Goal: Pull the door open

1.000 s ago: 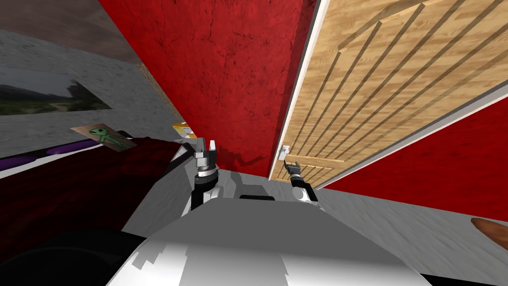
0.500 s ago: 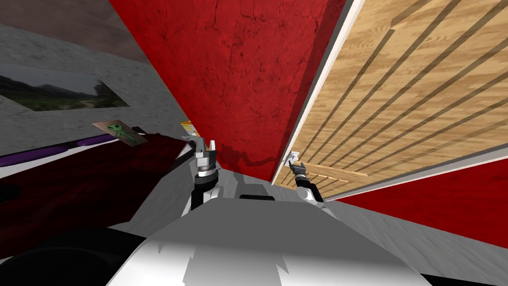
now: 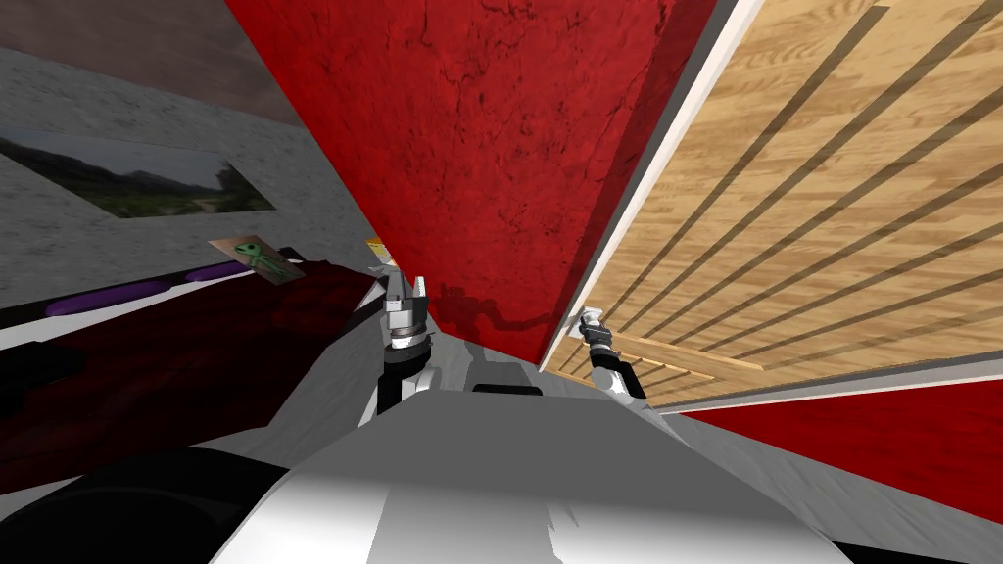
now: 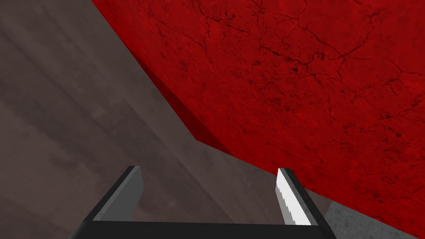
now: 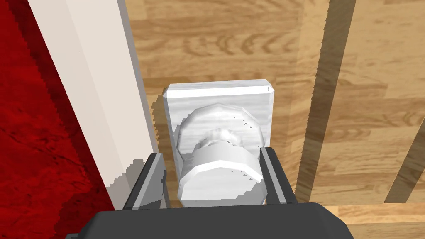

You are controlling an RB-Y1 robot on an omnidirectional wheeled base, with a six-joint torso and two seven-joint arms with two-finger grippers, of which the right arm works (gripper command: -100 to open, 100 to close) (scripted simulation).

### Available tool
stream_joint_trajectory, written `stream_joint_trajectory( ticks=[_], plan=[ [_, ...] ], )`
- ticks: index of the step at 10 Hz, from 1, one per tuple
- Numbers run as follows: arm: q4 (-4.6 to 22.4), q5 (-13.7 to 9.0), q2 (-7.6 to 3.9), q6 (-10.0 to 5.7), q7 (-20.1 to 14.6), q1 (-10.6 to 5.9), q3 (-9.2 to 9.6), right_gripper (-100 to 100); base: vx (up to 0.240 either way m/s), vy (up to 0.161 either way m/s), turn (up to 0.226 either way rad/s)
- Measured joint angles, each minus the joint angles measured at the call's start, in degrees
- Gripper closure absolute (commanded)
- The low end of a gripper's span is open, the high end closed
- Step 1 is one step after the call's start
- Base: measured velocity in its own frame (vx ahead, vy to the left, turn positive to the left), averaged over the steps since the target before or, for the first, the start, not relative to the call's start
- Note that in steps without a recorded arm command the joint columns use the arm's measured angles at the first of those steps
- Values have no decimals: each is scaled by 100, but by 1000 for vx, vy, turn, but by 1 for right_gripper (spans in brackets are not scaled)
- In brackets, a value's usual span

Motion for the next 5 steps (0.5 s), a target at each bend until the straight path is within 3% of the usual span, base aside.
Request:
stream_joint_trajectory(
  ticks=[4, 5],
  plan=[
    [11, 2, -2, 2, 3, 5, 5, 100, -11, 1, 6],
    [12, 2, -1, 3, 2, 7, 5, 100, -114, -36, 131]
  ],
)
